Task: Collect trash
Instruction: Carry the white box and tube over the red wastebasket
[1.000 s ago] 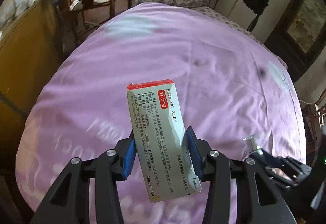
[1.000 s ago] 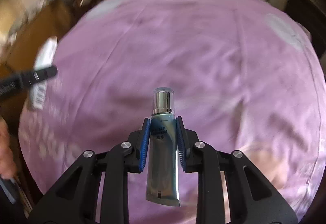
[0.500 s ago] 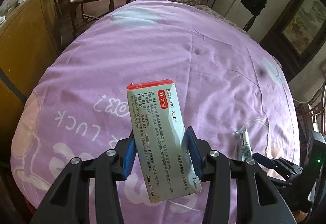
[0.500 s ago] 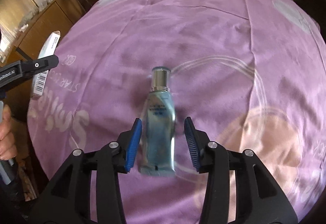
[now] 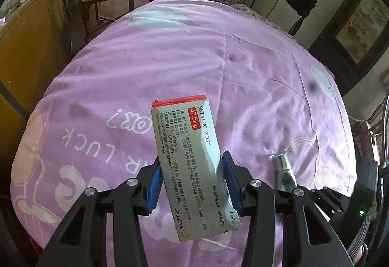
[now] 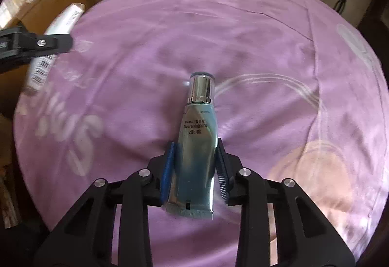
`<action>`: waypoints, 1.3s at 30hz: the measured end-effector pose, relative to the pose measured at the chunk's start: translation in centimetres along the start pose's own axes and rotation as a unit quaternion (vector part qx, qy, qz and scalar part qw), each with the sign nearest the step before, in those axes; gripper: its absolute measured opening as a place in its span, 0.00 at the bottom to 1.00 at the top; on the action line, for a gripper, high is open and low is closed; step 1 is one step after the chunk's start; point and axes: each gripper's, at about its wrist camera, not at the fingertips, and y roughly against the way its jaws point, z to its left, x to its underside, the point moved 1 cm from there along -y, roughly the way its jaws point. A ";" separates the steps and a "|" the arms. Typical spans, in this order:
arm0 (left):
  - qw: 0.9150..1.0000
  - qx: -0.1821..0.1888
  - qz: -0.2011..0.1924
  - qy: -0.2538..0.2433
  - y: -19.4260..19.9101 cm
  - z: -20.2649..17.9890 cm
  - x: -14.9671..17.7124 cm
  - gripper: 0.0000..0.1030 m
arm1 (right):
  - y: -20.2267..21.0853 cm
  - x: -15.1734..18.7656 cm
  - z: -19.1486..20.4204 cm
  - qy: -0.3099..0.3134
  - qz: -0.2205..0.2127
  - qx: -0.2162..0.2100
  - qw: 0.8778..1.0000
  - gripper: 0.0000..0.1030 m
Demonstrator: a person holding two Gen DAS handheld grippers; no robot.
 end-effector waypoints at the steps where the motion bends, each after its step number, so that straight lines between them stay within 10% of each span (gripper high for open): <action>1: 1.000 0.000 0.001 0.001 0.0 0.1 0.0 0.45 | 0.2 0.0 0.4 0.009 0.000 -0.004 1.000 0.29; 3: 1.000 0.001 0.002 0.003 0.0 0.3 0.1 0.45 | 1.0 0.2 1.4 0.030 -0.007 0.004 1.000 0.07; 21: 1.000 0.005 -0.001 0.023 1.5 2.9 1.3 0.45 | -0.5 -0.7 2.6 0.022 0.032 -0.005 0.999 0.09; 39: 0.997 -0.010 -0.034 0.068 8.2 9.2 6.9 0.45 | 5.0 -1.7 9.5 0.051 -0.033 -0.068 0.996 0.08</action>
